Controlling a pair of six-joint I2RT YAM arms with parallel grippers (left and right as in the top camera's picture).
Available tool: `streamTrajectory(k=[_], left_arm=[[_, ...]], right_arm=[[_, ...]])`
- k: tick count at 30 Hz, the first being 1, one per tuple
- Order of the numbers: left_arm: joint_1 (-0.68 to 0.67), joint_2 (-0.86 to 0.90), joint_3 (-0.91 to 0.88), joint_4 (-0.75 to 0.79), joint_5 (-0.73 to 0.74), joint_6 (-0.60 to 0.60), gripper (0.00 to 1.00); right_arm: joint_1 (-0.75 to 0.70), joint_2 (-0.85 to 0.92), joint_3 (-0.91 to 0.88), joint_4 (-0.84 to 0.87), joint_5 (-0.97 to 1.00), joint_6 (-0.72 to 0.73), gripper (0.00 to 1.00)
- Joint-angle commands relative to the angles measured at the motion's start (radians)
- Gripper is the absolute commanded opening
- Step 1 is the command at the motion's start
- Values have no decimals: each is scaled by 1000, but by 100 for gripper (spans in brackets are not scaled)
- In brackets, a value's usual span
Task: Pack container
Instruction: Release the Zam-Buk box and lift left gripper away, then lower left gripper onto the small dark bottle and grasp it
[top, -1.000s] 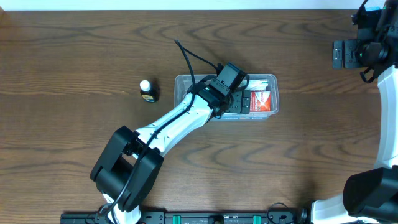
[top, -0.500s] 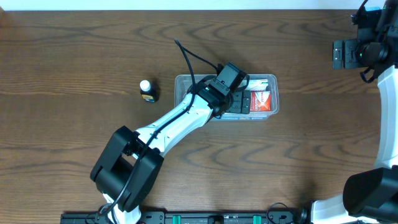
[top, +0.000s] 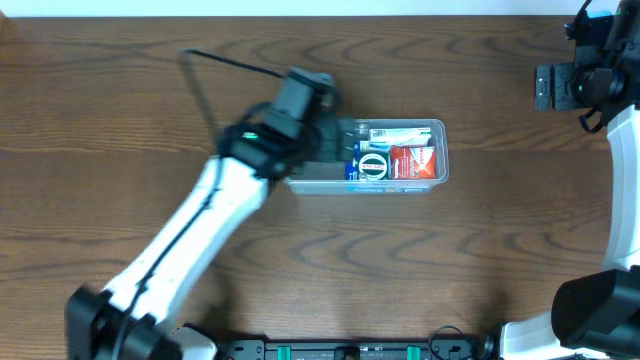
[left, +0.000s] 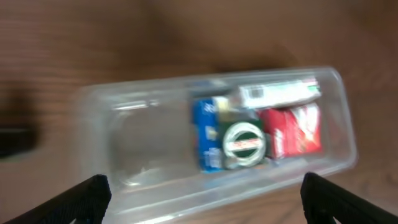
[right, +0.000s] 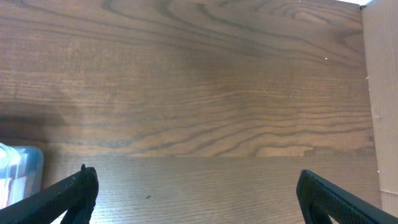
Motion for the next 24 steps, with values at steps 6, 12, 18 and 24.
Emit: streamTrajectory(k=[6,12,18,24], left_arm=[[285,-13,63,-69,-6,20,98],[386,51,98,-114,-97,21,98],[401,150,98,-142,-101,124,98],[401,236,98,-123,-101,163,98]], right_arm=[[-2,-4,5,0,-4,10,99],[-2,-4,5,0,-4,10,99],[-2,-4,5,0,-4,10,99],[-2,-4,5,0,-4,10,99]])
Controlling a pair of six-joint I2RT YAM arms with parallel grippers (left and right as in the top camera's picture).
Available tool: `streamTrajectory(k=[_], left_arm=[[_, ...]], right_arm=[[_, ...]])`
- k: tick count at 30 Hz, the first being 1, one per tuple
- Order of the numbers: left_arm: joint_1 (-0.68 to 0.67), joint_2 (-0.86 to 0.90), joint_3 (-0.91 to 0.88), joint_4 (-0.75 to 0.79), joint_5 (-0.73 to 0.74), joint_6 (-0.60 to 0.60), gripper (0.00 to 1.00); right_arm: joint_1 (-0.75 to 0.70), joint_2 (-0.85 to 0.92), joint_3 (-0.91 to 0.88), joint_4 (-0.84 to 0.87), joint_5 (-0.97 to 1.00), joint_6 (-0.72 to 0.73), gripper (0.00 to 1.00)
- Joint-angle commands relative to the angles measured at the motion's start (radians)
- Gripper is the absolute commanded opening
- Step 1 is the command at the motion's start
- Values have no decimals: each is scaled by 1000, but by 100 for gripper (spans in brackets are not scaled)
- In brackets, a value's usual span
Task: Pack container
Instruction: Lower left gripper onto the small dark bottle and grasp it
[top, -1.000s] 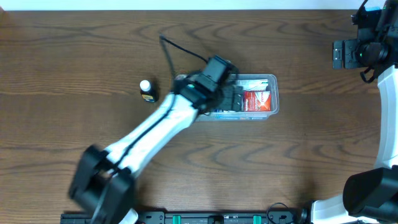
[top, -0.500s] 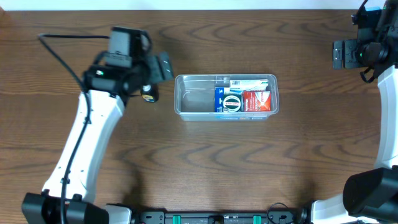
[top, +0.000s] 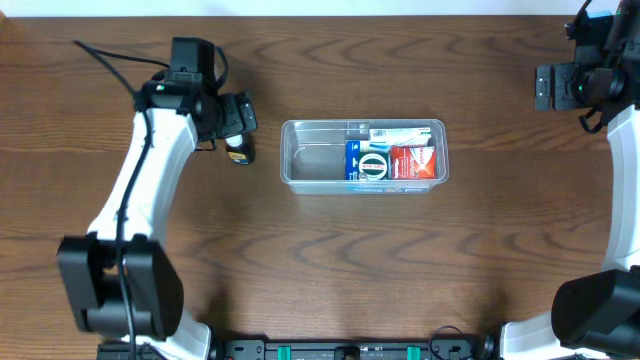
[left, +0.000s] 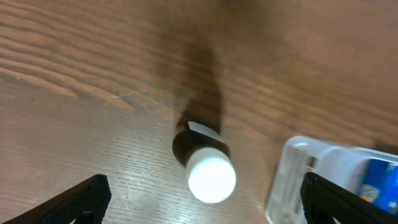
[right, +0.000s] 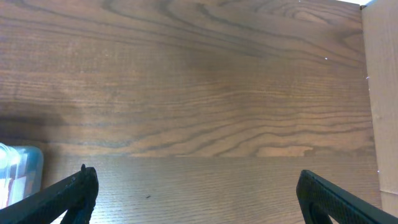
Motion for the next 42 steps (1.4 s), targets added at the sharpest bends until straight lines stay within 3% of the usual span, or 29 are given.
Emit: streamTrajectory(k=[1,20,22,26,27,33,38,42], left_arm=[[2,34,17,10,-19,60,98],[1,141,12,23,-18,104,98],[1,142,12,24,-18,104,89],[1,142,12,23,-18,101,54],[1,142,12,23,-18,101,50],[0,142,12,20,-14,93,46],[0,142,12,16,28,93,30],[-1,142,12,9,35,85,27]], right_arm=[[-2,-4,5,0,-4,10,99],[-2,-4,5,0,-4,10,99],[-2,-4,5,0,-4,10,99],[-2,-4,5,0,-4,10,99],[-2,-4,5,0,-4,10,99],[-2,-4,5,0,-4,10,99],[-2,-4,5,0,-4,10,99],[-2,-4,5,0,-4,10,99]])
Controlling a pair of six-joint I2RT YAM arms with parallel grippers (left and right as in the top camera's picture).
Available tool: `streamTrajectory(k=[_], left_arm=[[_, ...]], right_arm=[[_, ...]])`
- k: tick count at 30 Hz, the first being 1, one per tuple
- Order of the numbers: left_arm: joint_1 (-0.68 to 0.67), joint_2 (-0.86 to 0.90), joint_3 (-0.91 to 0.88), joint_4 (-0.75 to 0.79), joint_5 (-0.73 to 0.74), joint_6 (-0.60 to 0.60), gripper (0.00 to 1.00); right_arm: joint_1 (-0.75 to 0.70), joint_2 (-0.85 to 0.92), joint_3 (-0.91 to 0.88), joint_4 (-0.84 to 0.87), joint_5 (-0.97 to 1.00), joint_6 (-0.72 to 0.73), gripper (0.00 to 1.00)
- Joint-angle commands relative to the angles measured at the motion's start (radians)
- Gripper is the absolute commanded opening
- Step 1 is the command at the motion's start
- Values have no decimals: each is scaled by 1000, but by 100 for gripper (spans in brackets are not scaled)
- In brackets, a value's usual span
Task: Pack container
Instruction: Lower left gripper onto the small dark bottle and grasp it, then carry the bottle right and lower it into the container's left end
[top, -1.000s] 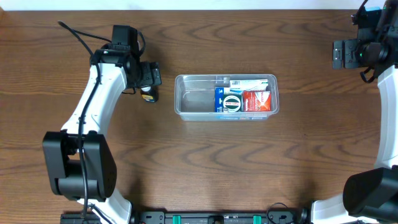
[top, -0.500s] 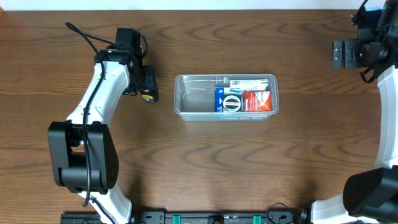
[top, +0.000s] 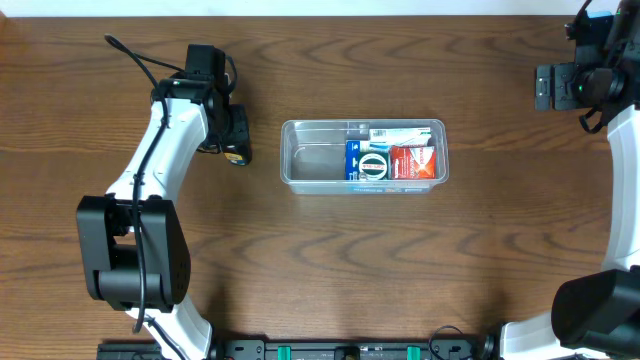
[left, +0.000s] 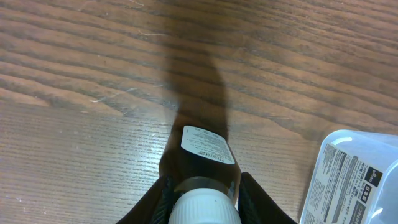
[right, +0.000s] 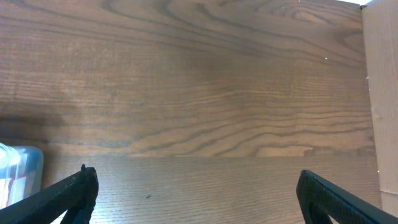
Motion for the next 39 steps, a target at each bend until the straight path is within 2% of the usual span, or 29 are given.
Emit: streamTrajectory(k=[1,8,15,22,29,34,39], left_arm=[[-1,9,11,-16,22,-12,27],[-1,0,20,-63,21,-11,27],[-2,-68,128,-200,26,-13,27],[-18,-175,248,-286,126,-17,27],[-147,-265,251,-269,127,-39,27],[-284,-254,251,-231,115,-39,27],[-384,-216,251,-192,37,-40,27]], right_arm=[[-2,-4,5,0,-4,10,99],[-2,-4,5,0,-4,10,99],[-2,-4,5,0,-4,10,99],[-2,-4,5,0,-4,10,99],[-2,-4,5,0,-4,10,99],[-2,-4,5,0,-4,10,99],[-2,-4,5,0,-4,10,99]])
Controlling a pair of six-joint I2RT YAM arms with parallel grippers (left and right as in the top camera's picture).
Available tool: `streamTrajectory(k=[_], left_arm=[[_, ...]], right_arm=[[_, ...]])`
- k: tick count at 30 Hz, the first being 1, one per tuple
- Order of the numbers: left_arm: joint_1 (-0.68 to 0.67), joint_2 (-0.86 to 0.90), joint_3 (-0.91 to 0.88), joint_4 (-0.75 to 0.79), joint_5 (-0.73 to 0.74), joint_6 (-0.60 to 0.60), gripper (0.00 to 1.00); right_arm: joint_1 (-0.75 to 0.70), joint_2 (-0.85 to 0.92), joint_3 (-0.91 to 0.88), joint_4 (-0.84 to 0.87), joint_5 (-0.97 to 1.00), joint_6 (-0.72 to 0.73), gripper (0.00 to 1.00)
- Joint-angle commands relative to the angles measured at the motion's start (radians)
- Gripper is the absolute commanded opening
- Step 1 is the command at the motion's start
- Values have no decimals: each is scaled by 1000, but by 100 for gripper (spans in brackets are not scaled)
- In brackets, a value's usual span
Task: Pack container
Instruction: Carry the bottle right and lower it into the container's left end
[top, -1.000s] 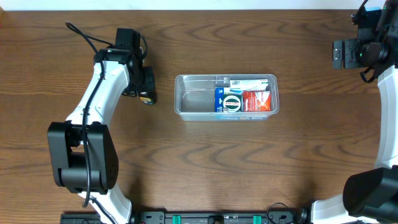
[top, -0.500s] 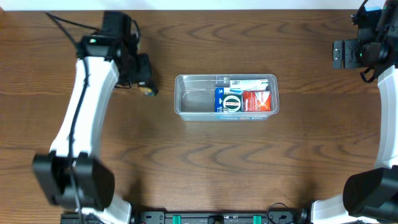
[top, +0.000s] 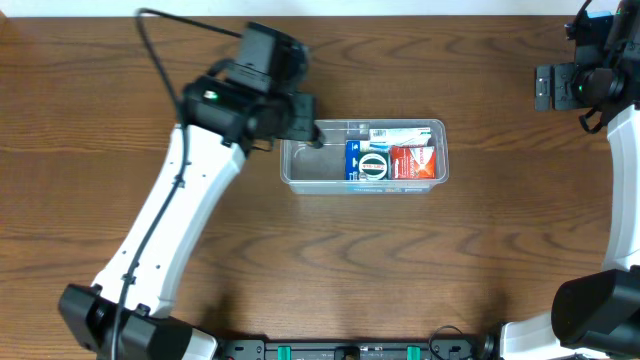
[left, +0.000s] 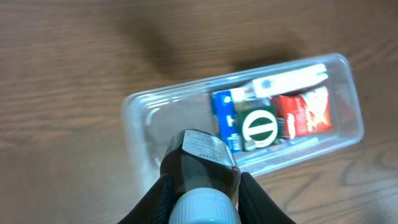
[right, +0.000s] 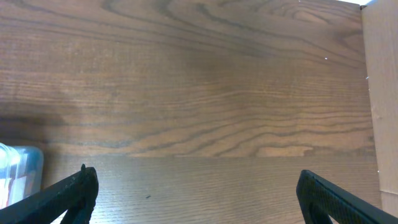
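Observation:
A clear plastic container (top: 300, 185) lies mid-table, seen from above in the left wrist view (left: 134, 118). Its right half holds a blue box (left: 222, 118), a round green-and-white tin (left: 258, 126), a red packet (left: 305, 115) and a white tube (left: 289, 79). The left half is bare. My left gripper (left: 202, 199) is shut on a dark bottle (left: 200, 158) with a white cap (left: 204, 208), held over that bare left half. In the overhead view the left gripper (top: 305, 125) covers the bottle. My right gripper (top: 545, 88) stands open, far right, with nothing between its fingers (right: 198, 193).
A black cable (top: 180, 30) loops from the left arm over the table's back left. A pale cardboard-coloured edge (right: 380, 93) borders the right wrist view. The table's far edge (top: 320, 14) runs along the top of the overhead view.
My left gripper was shut on the bottle down on the table, left of the container. It now holds the bottle raised over the container's left half. The right arm has not moved.
My left gripper was open over the container. It was then open above the white-capped bottle on the table to the container's left, then shut on that bottle. Now the bottle is held over the container's bare left half. The right gripper stayed open throughout.

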Motion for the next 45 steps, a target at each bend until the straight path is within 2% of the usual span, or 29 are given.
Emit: streamTrajectory(k=[1,13,28,36,38,45], left_arm=[[-47,34,14,10,-67,-20,27],[-89,228,13,13,-129,-33,27],[-89,364,11,45,-136,-36,27],[-89,383,5,49,-136,-35,28],[-89,383,5,49,-136,-35,31],[-89,383,5,48,-135,-45,59]], right_arm=[[-2,-4,5,0,-4,10,99],[-2,-4,5,0,-4,10,99],[-2,-4,5,0,-4,10,99],[-2,-4,5,0,-4,10,99],[-2,-4,5,0,-4,10,99],[-2,-4,5,-1,-4,10,99]])
